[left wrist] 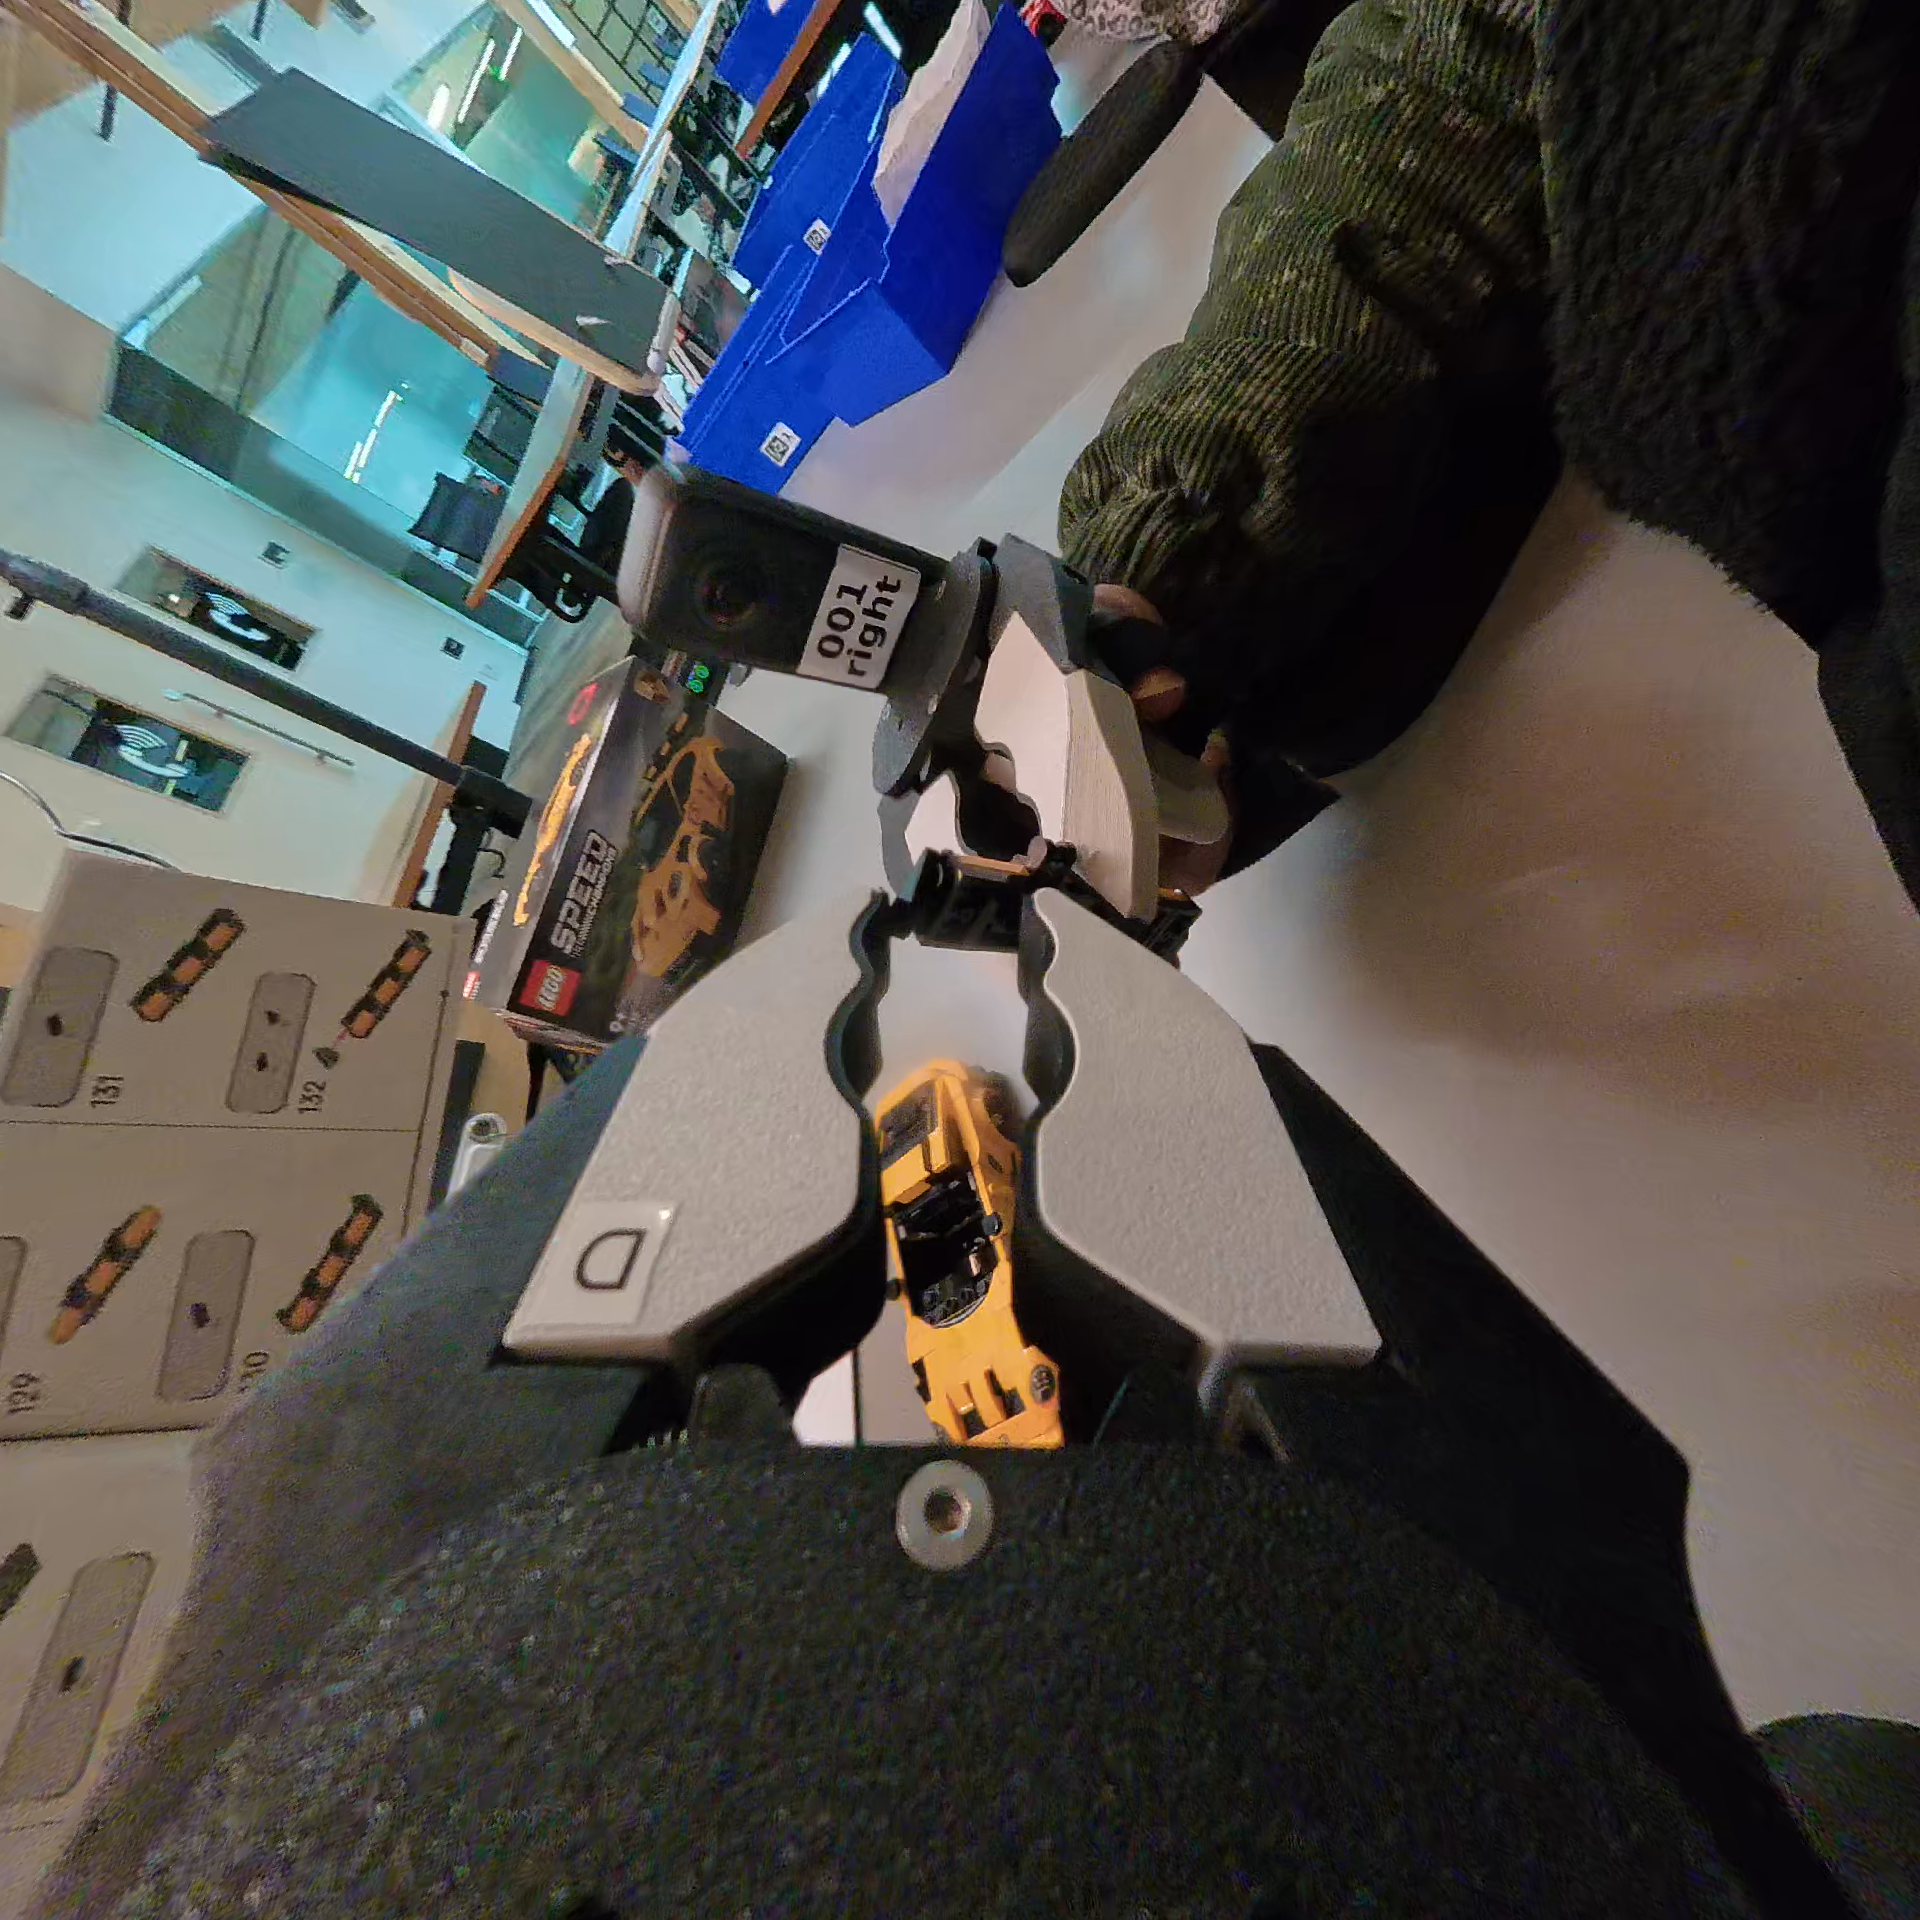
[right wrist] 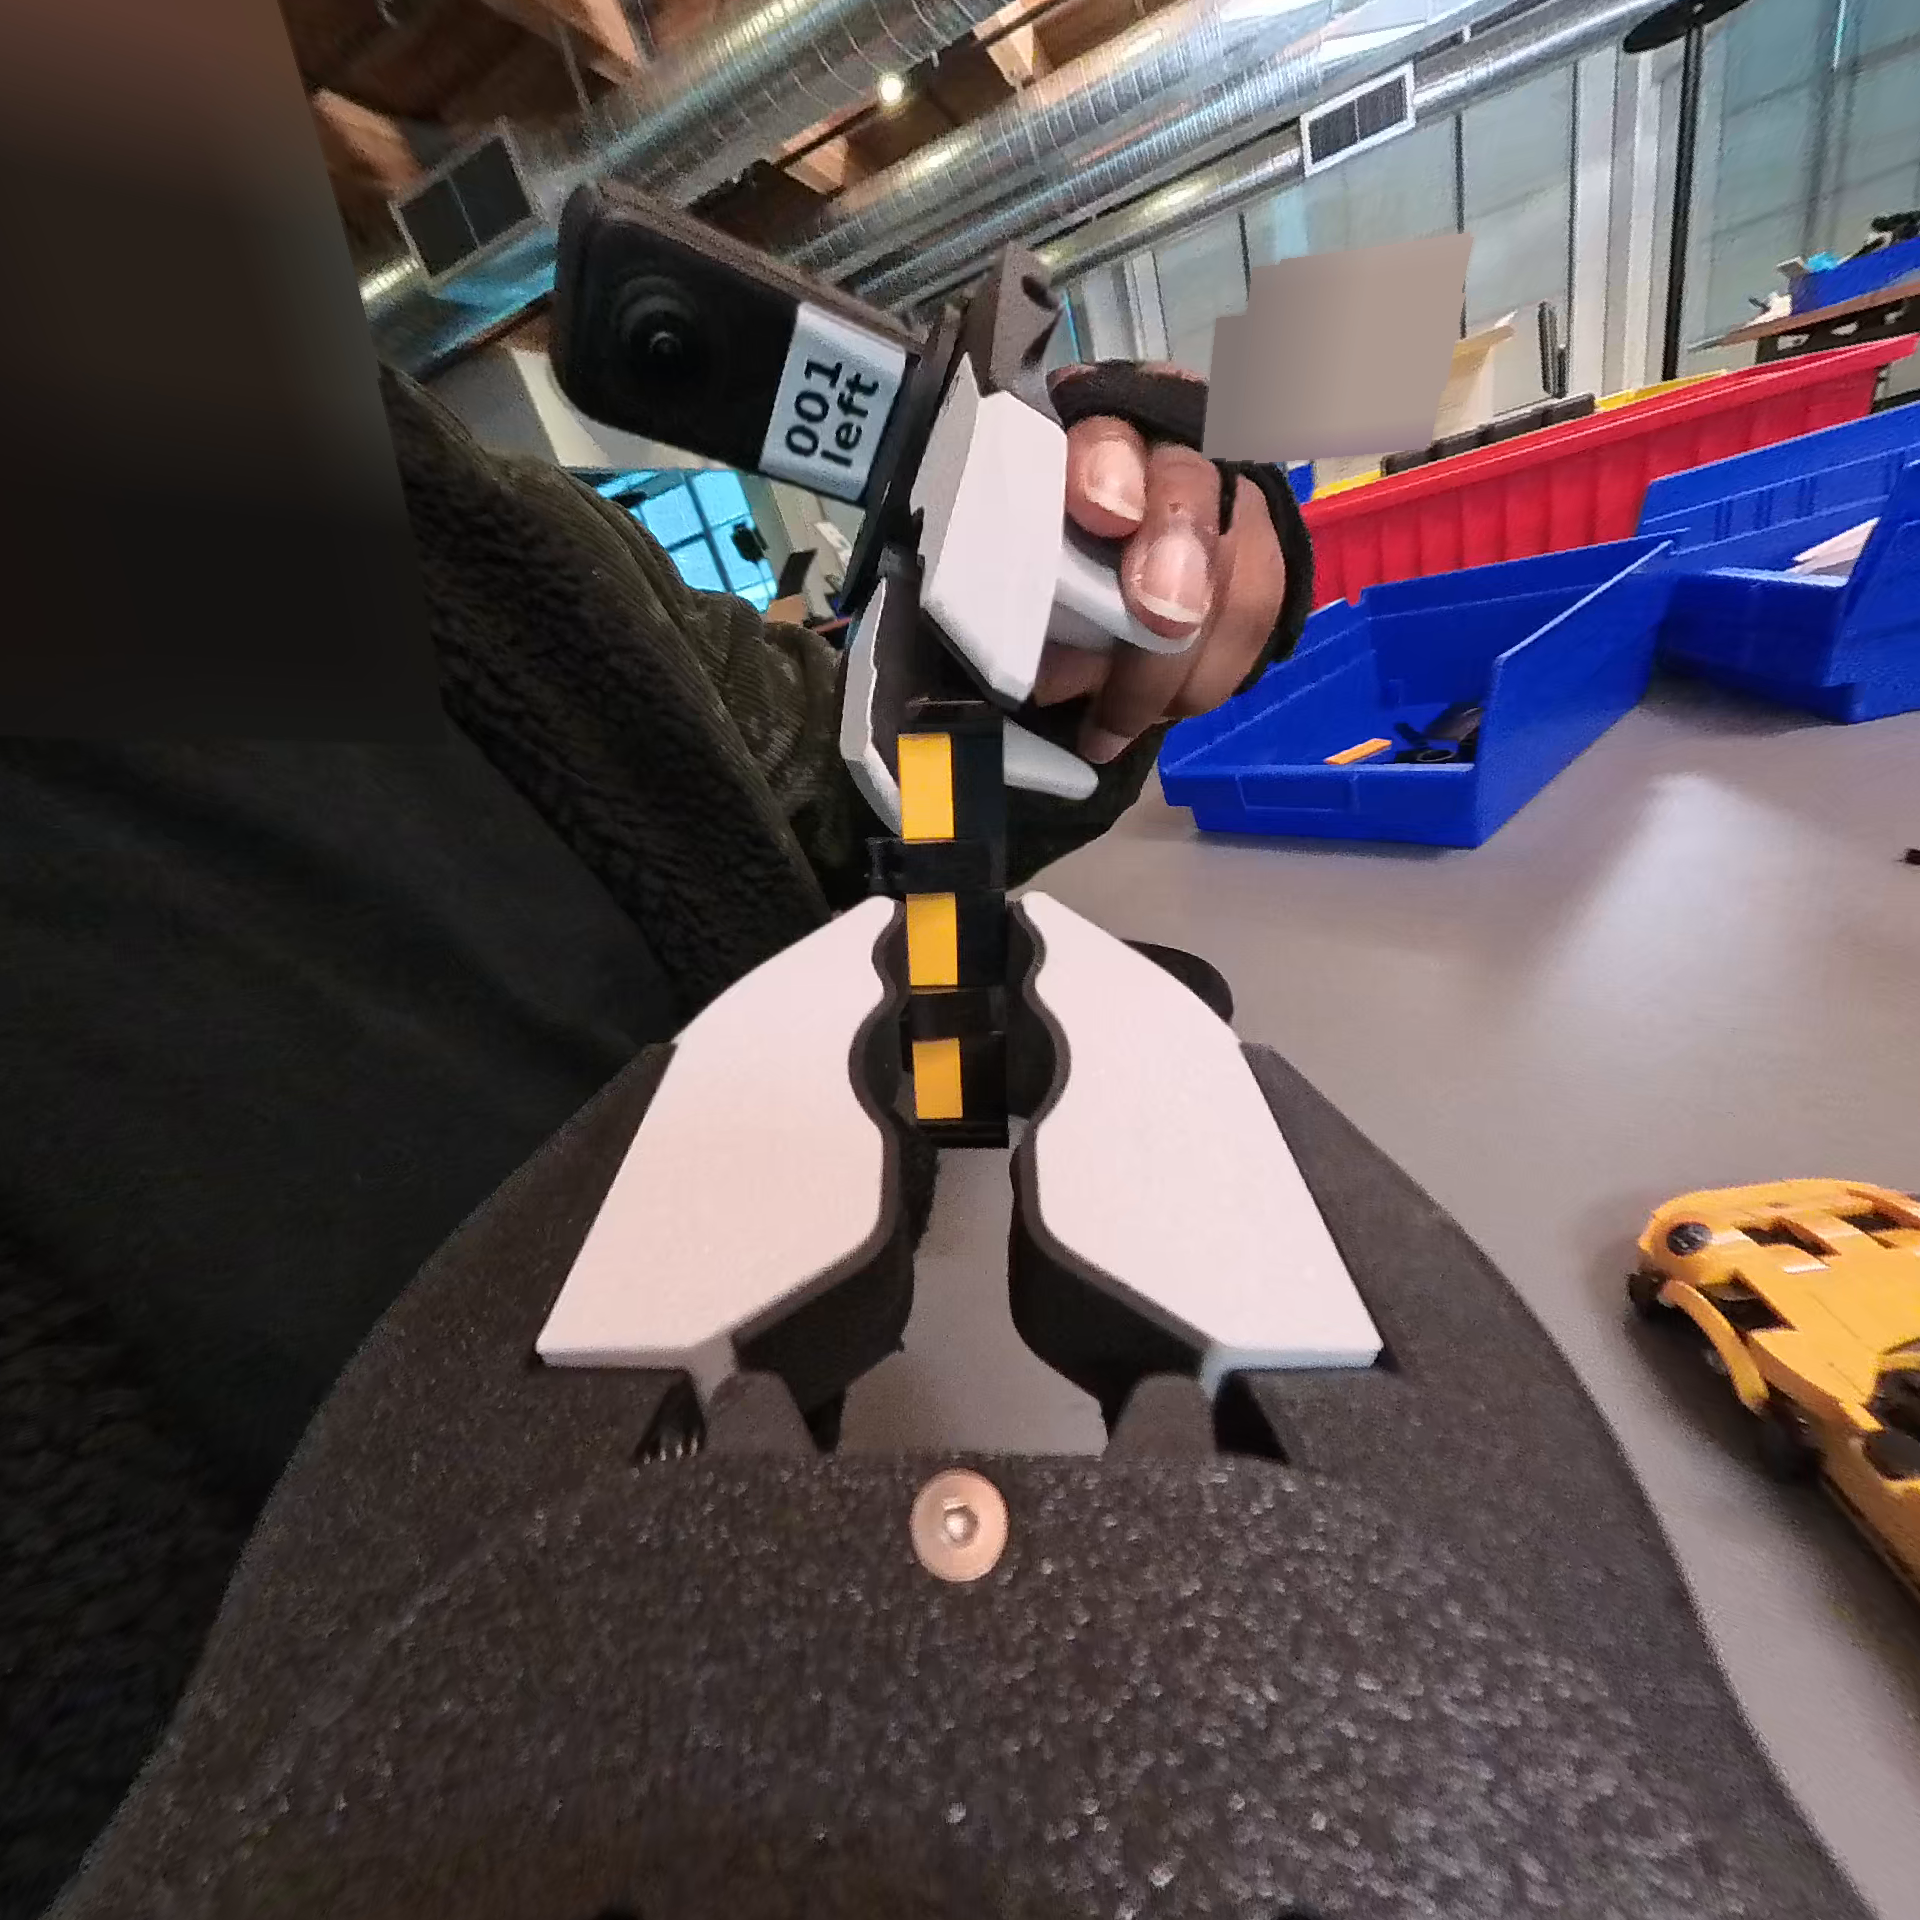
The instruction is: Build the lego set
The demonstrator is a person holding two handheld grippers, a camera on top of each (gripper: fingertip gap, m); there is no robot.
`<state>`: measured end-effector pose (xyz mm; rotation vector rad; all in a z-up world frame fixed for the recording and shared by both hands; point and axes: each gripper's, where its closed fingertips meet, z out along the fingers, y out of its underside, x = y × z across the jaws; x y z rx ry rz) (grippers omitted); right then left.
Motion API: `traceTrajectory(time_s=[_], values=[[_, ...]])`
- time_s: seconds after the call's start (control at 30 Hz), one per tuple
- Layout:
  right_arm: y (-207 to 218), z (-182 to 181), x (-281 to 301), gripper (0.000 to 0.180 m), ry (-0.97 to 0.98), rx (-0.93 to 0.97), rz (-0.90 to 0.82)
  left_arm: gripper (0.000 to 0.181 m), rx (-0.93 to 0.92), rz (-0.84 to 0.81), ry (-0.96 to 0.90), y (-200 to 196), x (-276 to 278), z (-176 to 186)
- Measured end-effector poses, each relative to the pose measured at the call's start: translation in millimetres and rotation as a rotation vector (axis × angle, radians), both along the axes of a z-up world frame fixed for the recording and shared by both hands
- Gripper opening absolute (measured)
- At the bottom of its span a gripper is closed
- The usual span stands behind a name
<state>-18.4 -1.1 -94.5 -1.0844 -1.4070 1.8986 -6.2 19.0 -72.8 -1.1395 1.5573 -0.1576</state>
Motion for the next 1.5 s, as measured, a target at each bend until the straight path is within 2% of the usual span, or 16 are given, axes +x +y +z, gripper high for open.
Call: traceTrajectory(time_s=[0.3, 1.17, 1.3, 1.5], values=[[-5, 6, 2, 0.017, 0.013, -0.028, 0.028, 0.017, 0.071, 0.017, -0.005, -3, -2, 6], [-9, -5, -1, 0.017, -0.032, -0.003, 0.043, 0.016, 0.071, 0.014, 0.044, -6, -4, -3], [-9, -4, 0, 0.017, -0.034, -0.024, 0.064, 0.017, 0.023, 0.016, 0.007, -6, -3, -2], [-10, -10, 0, 0.017, -0.052, 0.031, 0.054, 0.027, -0.163, -0.055, -0.122, -15, -2, 5]])
